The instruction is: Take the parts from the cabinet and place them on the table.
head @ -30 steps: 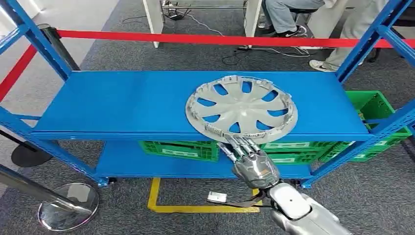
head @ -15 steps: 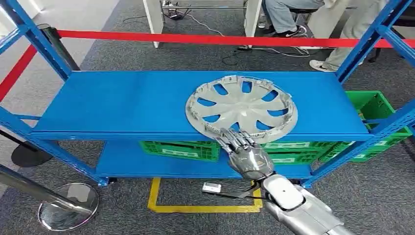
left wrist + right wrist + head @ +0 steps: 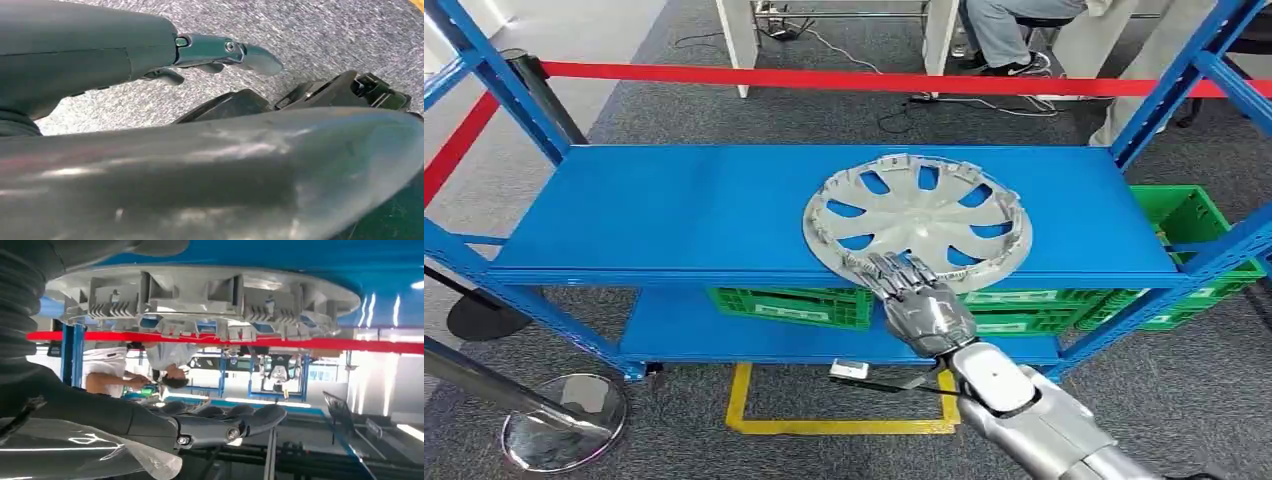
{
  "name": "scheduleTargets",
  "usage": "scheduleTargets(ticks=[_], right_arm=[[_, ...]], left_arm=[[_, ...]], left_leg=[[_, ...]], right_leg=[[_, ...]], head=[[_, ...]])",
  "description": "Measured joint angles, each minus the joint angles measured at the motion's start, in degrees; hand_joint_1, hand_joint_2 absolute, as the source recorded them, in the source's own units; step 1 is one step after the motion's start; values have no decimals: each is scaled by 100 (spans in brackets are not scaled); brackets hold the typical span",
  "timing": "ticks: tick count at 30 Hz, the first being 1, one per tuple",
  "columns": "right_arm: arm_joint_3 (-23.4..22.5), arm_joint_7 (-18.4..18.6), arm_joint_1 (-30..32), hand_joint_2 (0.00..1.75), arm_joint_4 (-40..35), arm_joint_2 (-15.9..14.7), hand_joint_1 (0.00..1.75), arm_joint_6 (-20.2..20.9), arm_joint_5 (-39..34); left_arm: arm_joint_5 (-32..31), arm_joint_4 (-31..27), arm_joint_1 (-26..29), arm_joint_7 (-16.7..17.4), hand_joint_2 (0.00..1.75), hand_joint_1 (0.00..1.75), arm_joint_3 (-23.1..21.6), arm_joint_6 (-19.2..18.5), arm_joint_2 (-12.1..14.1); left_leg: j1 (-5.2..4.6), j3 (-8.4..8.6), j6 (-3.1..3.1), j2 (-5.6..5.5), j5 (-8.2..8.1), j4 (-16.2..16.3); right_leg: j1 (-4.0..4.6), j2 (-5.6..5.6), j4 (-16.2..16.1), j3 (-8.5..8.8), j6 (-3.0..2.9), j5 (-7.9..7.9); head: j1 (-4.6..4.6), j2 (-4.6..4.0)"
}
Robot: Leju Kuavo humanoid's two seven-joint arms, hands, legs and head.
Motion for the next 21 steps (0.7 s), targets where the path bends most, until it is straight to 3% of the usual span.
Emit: scheduleTargets(ticks=[8,21], right_arm=[[20,81,-277,175,407,99,0,287,50],[50,105,-468,175,886,247,0,411,-15]], left_arm=[[0,-35,-2,6,0,0,0,-52,0],[24,-61,7,9,0,0,0,-46,-24]], left_leg=[[0,0,0,0,1,0],[0,-1,0,0,0,0]], right_leg=[[0,0,1,0,0,0],[0,0,1,0,0,0]], head=[[0,0],[0,0]])
